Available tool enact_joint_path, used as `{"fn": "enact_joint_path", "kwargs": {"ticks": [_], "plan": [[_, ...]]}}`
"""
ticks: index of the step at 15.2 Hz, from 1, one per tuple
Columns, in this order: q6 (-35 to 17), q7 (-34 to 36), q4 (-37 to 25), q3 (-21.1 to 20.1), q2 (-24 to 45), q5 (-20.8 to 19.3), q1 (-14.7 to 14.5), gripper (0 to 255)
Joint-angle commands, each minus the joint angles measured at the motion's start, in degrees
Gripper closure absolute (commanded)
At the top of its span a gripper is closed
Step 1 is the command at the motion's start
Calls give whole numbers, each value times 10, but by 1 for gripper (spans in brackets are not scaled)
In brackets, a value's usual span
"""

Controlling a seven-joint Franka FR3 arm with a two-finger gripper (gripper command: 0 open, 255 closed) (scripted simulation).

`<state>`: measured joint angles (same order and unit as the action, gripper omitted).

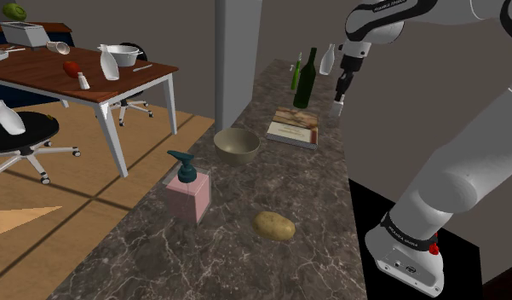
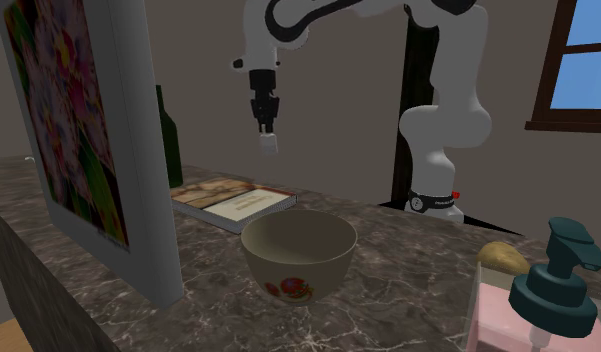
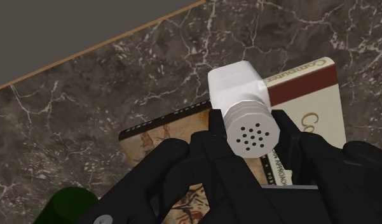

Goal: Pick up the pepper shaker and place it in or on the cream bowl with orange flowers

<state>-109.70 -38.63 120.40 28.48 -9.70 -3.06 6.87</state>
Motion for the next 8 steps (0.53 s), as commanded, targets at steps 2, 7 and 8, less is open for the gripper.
{"fn": "enact_joint_path", "kwargs": {"ticks": [2,7,8], "plan": [[26,2,-28,3,-14,-3,6,255],[61,3,-59,-1,-17,-3,7,255],[61,19,-52,-11,-25,-5,2,255]]}}
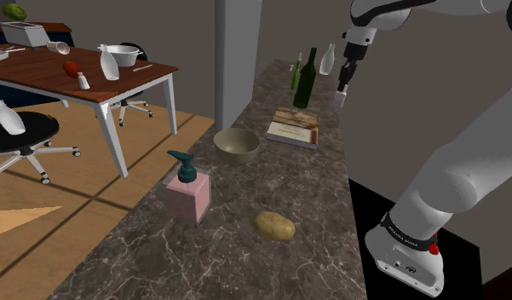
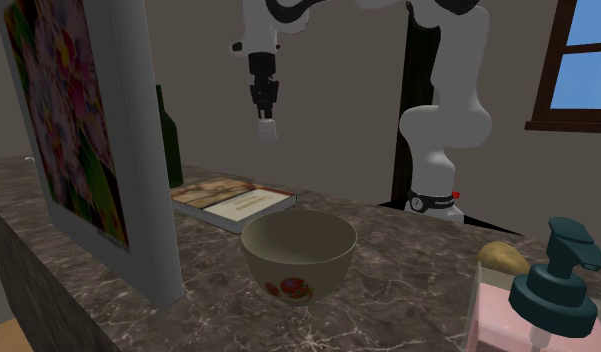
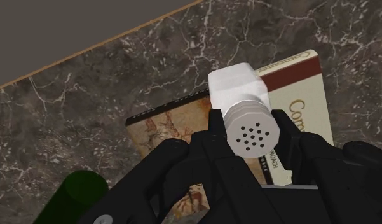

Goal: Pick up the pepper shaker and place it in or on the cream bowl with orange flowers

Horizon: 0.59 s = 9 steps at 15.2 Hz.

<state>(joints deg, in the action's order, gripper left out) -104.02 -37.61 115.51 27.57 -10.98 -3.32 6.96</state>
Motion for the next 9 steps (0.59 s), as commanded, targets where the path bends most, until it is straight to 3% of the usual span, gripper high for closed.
{"fn": "enact_joint_path", "kwargs": {"ticks": [1,9], "plan": [[5,25,4,-12,-20,-3,-4,255],[10,143,35,-90,-56,3,-45,255]]}}
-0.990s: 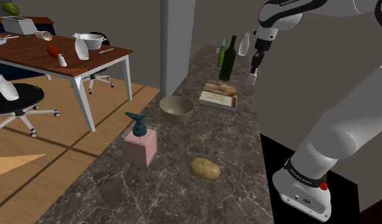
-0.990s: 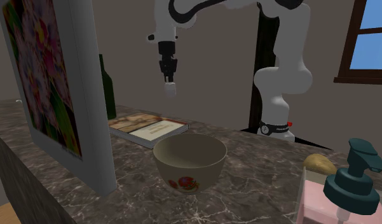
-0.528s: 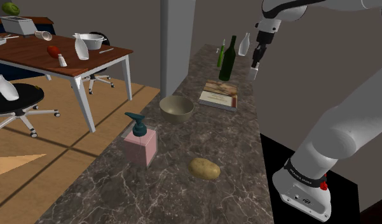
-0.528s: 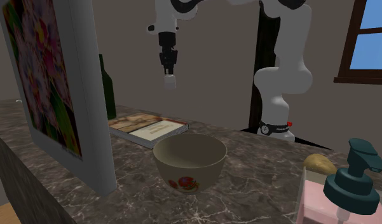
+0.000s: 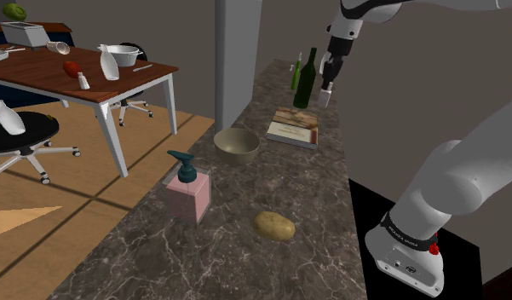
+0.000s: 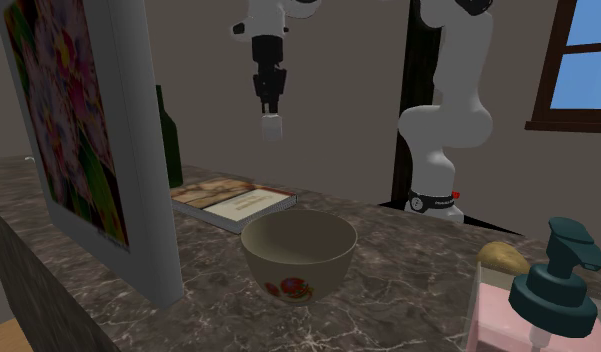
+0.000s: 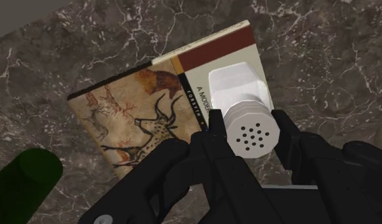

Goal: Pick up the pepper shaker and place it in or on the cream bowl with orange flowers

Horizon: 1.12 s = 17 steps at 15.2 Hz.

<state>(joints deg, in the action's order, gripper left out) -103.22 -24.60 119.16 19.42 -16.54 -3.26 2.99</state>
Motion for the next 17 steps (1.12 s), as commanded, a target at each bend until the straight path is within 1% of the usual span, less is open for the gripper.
{"fn": "enact_joint_path", "kwargs": {"ticks": [1,9,17], "plan": [[2,27,0,-18,-2,5,-10,255],[7,136,-14,-90,8,27,-55,255],[13,238,-70,-156,55,47,-99,255]]}}
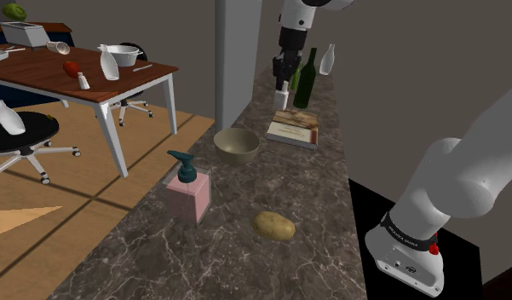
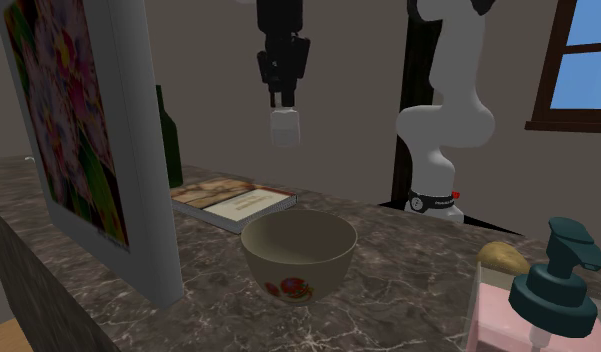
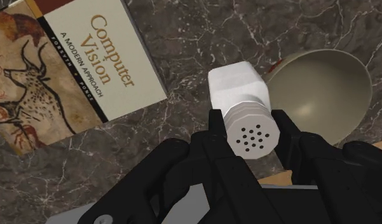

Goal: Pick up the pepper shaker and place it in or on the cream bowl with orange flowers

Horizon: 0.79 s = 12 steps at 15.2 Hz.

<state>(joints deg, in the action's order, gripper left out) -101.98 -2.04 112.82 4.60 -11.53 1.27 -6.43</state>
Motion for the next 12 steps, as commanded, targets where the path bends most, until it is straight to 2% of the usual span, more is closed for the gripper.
{"fn": "enact_joint_path", "kwargs": {"ticks": [1,11,12], "plan": [[2,25,-16,-15,13,4,-11,255],[26,143,-150,-80,119,7,-64,255],[18,143,-141,-80,119,7,-64,255]]}}
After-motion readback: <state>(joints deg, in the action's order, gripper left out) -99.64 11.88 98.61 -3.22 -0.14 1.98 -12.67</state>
